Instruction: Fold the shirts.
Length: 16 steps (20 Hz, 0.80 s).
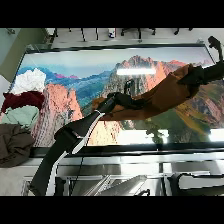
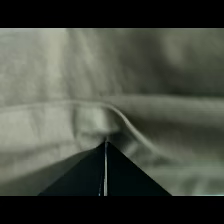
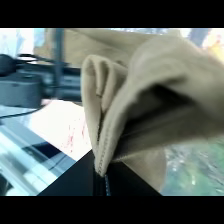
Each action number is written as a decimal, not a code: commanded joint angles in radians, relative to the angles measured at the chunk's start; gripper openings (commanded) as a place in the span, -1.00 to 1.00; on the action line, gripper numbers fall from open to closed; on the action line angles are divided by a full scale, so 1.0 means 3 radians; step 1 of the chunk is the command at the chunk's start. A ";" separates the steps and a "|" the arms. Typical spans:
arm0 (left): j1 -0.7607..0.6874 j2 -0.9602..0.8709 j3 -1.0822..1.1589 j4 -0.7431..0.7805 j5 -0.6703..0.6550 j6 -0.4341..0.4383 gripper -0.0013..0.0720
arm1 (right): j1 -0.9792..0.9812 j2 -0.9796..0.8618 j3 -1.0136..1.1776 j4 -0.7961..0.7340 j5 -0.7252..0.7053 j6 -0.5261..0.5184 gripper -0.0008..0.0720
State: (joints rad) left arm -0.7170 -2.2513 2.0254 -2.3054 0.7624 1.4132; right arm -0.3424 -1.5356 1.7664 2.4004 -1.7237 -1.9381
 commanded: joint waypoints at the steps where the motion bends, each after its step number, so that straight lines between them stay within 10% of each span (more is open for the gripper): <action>1: -0.0018 -0.0095 -0.0083 -0.0353 -0.0211 -0.0042 -0.93 | 0.0244 0.0004 0.0024 0.0011 -0.0014 0.0057 -0.92; 11: 0.1153 0.1114 -0.0184 -0.0317 0.1512 0.0526 -0.93 | 0.0587 -0.0151 0.0019 -0.0018 0.0221 0.0399 -0.92; 16: 0.2187 0.2487 -0.0392 0.0099 0.1509 0.0619 -0.93 | 0.1601 -0.0319 -0.0052 0.0014 0.1395 0.0685 -0.91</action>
State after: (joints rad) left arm -0.2176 -1.7058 1.9415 -2.3676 1.1858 1.5688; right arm -0.0162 -1.6005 1.7573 2.3989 -1.5200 -1.7969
